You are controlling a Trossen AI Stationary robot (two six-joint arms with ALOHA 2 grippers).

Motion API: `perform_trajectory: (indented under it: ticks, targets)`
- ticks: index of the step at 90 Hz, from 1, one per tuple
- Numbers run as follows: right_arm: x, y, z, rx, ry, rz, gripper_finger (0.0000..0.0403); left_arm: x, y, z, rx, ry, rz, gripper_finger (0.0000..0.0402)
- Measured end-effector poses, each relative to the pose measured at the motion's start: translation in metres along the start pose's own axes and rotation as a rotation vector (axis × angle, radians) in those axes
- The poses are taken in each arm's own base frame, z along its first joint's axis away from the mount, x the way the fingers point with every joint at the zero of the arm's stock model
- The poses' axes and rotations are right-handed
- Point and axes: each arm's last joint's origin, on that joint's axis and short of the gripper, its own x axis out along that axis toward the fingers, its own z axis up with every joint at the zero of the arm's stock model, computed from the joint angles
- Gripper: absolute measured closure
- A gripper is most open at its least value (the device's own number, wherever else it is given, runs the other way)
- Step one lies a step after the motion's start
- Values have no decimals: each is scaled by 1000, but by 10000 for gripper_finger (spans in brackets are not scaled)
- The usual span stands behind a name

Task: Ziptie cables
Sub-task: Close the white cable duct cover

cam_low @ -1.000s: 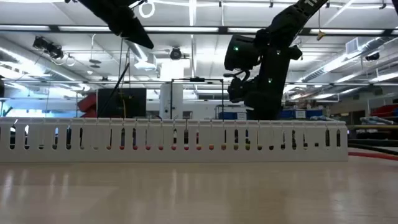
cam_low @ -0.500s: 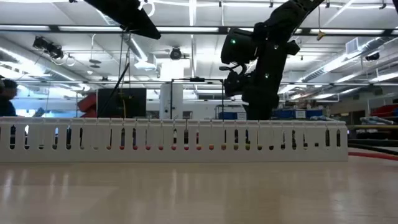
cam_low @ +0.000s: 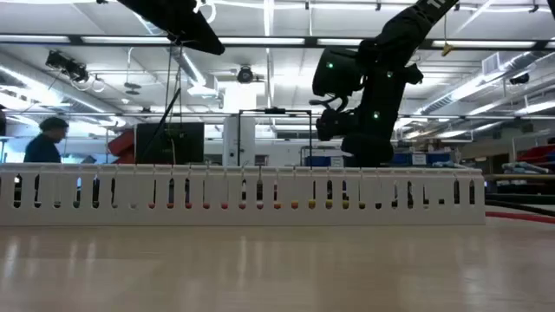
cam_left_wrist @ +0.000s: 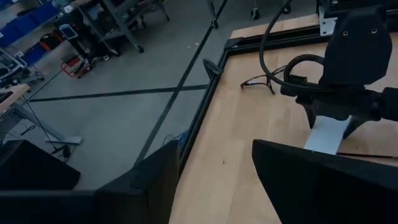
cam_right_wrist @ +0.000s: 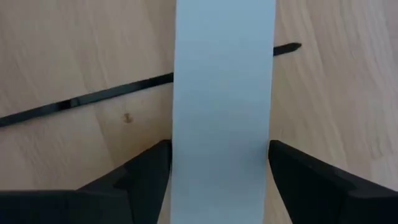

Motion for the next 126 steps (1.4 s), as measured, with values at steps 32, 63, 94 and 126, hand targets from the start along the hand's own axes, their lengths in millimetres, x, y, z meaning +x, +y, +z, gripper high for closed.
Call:
perform_trajectory:
  ticks: [32,63,94,126]
  targets:
    - [0,1,0,6,9,58,145,0,0,-1,4,9,-3,204]
    - [0,0,0,6,7,35,161,0,0,-1,4,8,-3,204]
    - [0,0,-1,-7,8,32,165,0,0,-1,4,8,-3,204]
    - [0,0,-1,-16,8,31,170,0,0,-1,4,9,-3,204]
